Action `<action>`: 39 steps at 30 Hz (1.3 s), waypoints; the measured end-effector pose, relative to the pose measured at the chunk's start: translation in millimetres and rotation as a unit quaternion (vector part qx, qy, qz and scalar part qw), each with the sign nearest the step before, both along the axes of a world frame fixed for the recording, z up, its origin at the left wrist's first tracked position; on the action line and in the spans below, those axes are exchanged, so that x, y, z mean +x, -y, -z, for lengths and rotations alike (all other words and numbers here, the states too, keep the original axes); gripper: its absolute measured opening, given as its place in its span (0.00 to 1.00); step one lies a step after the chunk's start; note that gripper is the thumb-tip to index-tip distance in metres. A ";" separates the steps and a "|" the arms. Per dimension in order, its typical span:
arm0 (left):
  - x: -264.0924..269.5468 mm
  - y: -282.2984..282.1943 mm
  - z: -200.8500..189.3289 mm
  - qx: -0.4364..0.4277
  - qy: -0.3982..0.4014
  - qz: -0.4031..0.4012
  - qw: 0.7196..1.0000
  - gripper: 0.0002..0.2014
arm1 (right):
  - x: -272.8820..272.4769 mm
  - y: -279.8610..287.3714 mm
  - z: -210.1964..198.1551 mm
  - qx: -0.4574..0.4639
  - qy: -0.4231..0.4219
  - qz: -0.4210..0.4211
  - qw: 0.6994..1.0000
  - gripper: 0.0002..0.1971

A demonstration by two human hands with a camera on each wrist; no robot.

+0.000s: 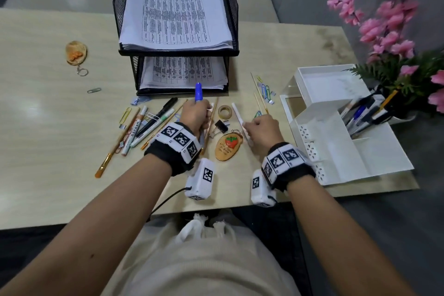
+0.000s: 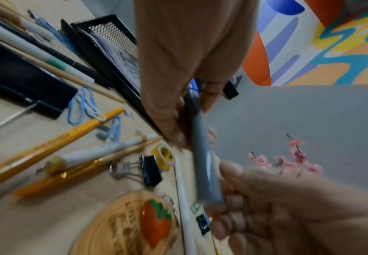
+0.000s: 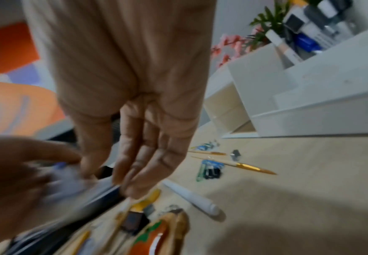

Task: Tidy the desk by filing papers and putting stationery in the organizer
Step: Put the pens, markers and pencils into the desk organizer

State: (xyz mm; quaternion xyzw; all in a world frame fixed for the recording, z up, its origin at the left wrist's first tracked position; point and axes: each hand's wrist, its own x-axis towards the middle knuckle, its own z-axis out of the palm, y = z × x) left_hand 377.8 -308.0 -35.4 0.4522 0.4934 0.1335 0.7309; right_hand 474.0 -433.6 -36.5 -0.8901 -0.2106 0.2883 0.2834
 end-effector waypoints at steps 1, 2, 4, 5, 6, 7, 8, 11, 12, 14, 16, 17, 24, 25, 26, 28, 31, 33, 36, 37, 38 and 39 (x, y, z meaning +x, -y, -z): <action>-5.0 -4.8 2.3 0.002 -0.007 0.000 1.000 0.12 | 1.4 -2.2 5.4 -0.038 0.029 -0.004 0.999 0.22; -9.6 -8.5 3.6 0.003 -0.009 0.002 1.000 0.11 | 0.0 -4.0 9.1 -0.079 0.050 -0.021 0.995 0.20; -19.3 -15.5 6.6 -0.006 -0.004 0.000 1.000 0.10 | -4.6 -5.8 11.7 -0.125 0.067 -0.053 0.989 0.12; -23.3 -18.7 7.5 -0.017 0.001 -0.006 1.000 0.09 | -4.5 -5.3 15.2 -0.132 0.077 -0.064 0.986 0.07; -26.3 -21.4 9.2 -0.033 0.006 -0.011 0.999 0.06 | -5.3 -4.6 15.3 -0.138 0.081 -0.064 0.985 0.08; -29.0 -23.7 10.7 -0.051 0.012 -0.013 0.999 0.03 | -4.4 -3.3 16.1 -0.135 0.088 -0.062 0.985 0.09; -31.1 -24.7 11.9 -0.068 0.017 -0.013 0.997 0.02 | -5.3 -2.7 14.5 -0.126 0.092 -0.050 0.986 0.08; -32.9 -24.9 14.0 -0.111 0.035 -0.006 0.993 0.04 | -11.9 -4.2 7.7 -0.047 0.071 -0.028 0.996 0.07; -32.2 -24.2 14.3 -0.118 0.045 0.000 0.992 0.06 | -17.6 -6.1 3.3 -0.009 0.038 -0.027 0.999 0.09; -30.4 -22.0 15.5 -0.123 0.060 0.018 0.990 0.09 | -33.1 -12.2 -7.3 0.054 -0.021 -0.064 0.996 0.08; -30.1 -20.6 15.3 -0.132 0.085 0.027 0.987 0.12 | -46.8 -21.8 -16.5 0.066 -0.031 -0.130 0.989 0.05; -31.0 -21.6 15.4 -0.138 0.097 0.015 0.986 0.13 | -50.5 -26.9 -17.2 0.066 -0.033 -0.147 0.986 0.05; -54.8 -44.4 16.6 -0.030 0.056 -0.077 0.995 0.13 | -56.3 -71.3 7.8 -0.045 0.053 -0.111 0.991 0.11; -58.1 -47.3 17.8 -0.011 0.045 -0.063 0.997 0.14 | -59.6 -75.2 8.5 -0.073 0.063 -0.123 0.988 0.11; -60.8 -49.6 18.3 0.002 0.035 -0.047 0.998 0.16 | -62.2 -77.7 9.0 -0.095 0.066 -0.127 0.985 0.13; -64.3 -52.3 16.9 0.014 0.026 -0.022 0.999 0.18 | -67.4 -79.0 9.6 -0.121 0.072 -0.117 0.983 0.17; -62.9 -51.0 11.0 0.001 0.020 0.003 1.000 0.20 | -69.0 -79.3 12.7 -0.134 0.087 -0.105 0.982 0.16; -57.4 -45.1 4.9 -0.014 0.021 0.016 1.000 0.18 | -67.1 -77.8 13.5 -0.132 0.088 -0.087 0.983 0.16; -44.9 -35.6 -1.7 -0.020 0.029 0.036 0.999 0.14 | -63.4 -70.3 14.4 -0.135 0.097 -0.062 0.984 0.23; -40.8 -33.2 -2.4 -0.011 0.023 0.045 0.999 0.13 | -62.9 -67.1 13.2 -0.136 0.095 -0.054 0.985 0.23; -36.8 -30.9 -3.6 0.005 0.012 0.056 0.998 0.11 | -61.2 -63.9 12.6 -0.124 0.089 -0.045 0.987 0.21; -32.5 -28.4 -4.7 0.024 0.002 0.064 0.998 0.10 | -57.9 -60.0 11.2 -0.097 0.078 -0.024 0.992 0.15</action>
